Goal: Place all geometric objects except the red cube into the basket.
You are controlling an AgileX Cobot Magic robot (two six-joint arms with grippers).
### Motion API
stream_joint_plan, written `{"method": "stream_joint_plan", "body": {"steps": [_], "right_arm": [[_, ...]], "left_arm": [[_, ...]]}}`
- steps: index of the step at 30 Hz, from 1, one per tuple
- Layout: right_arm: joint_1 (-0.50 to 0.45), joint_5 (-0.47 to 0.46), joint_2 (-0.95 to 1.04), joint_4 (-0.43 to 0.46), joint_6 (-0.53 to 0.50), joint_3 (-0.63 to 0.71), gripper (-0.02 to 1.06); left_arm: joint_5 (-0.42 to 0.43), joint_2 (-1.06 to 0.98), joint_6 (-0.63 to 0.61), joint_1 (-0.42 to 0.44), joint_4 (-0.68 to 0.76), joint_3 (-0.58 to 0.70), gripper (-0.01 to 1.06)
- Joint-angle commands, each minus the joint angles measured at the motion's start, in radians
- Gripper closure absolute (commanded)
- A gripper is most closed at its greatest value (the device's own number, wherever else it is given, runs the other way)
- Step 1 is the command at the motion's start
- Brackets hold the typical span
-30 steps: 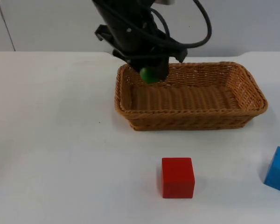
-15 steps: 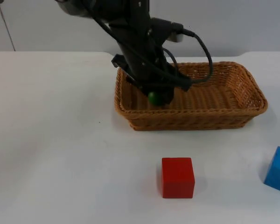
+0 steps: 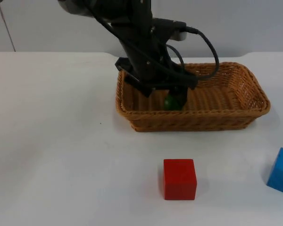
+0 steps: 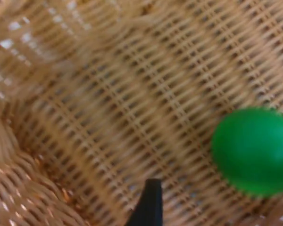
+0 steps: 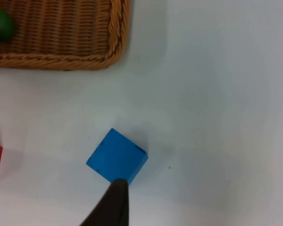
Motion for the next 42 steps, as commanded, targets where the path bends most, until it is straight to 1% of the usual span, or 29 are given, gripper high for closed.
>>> {"method": "stream_joint_plan", "body": {"steps": [1,2,3,6,7,10,12,14,17,18,20,24,25,29,30,35,36,37,39,42], "right_arm": [[-0.008,-0.012,-0.003,0.001,-0.008,0.001,-0.01],[-0.008,-0.012,-0.003,0.001,-0.008,0.001,-0.01],[-0.008,-0.009,-0.003,0.001,-0.008,0.001,-0.01],[-0.008,-0.009,-0.003,0.001,-0.008,0.001,-0.01],[-0.008,-0.009,-0.003,0.001,-0.008,0.001,-0.01],[-0.008,-0.009,-0.003,0.001,-0.008,0.001,-0.01],[-0.008,-0.006,-0.003,0.001,-0.008,0.001,-0.01],[-0.008,-0.006,-0.003,0.001,-0.008,0.001,-0.01],[-0.008,-0.007,-0.003,-0.004,-0.008,0.001,-0.01],[-0.008,-0.007,-0.003,-0.004,-0.008,0.001,-0.01],[-0.008,-0.007,-0.003,-0.004,-0.008,0.001,-0.01],[-0.008,-0.005,-0.003,-0.004,-0.008,0.001,-0.01],[-0.008,-0.005,-0.003,-0.004,-0.008,0.001,-0.01],[-0.008,-0.001,-0.003,0.001,-0.008,0.001,-0.01],[-0.008,-0.001,-0.003,0.001,-0.008,0.001,-0.01],[-0.008,0.003,-0.003,0.001,-0.008,0.001,-0.01],[-0.008,0.003,-0.003,0.001,-0.008,0.001,-0.01],[-0.008,0.005,-0.003,0.001,-0.008,0.001,-0.01],[-0.008,0.005,-0.003,0.001,-0.008,0.001,-0.01],[-0.008,0.004,-0.003,0.003,-0.008,0.001,-0.01]], "left_arm": [[0.033,-0.051,-0.007,-0.007,-0.036,-0.006,0.24],[0.033,-0.051,-0.007,-0.007,-0.036,-0.006,0.24],[0.052,-0.068,-0.007,-0.007,-0.036,-0.006,0.24],[0.142,-0.136,-0.007,-0.007,-0.038,-0.006,0.24],[0.142,-0.136,-0.007,-0.007,-0.038,-0.006,0.24],[0.219,-0.198,-0.007,-0.005,-0.029,-0.006,0.24],[0.25,-0.235,-0.007,-0.003,-0.029,-0.006,0.24],[0.261,-0.254,-0.007,-0.003,-0.029,-0.001,0.24],[0.259,-0.319,-0.007,-0.003,-0.027,0.055,0.24],[0.259,-0.319,-0.007,-0.003,-0.027,0.055,0.24],[0.235,-0.37,-0.007,-0.003,-0.021,0.127,0.24],[0.161,-0.491,-0.019,-0.003,0.021,0.323,0.24],[0.161,-0.491,-0.019,-0.003,0.021,0.323,0.24],[0.074,-0.621,-0.03,-0.003,0.036,0.523,0.24],[0.074,-0.621,-0.03,-0.003,0.036,0.523,0.24],[-0.037,-0.761,-0.055,-0.003,0.04,0.73,0.24],[-0.037,-0.761,-0.055,-0.003,0.04,0.73,0.24],[-0.052,-0.783,-0.057,0.001,0.043,0.758,0.24],[-0.062,-0.813,-0.059,0.031,0.041,0.814,0.24],[-0.051,-0.845,-0.06,0.13,0.039,0.874,0.24]]}}
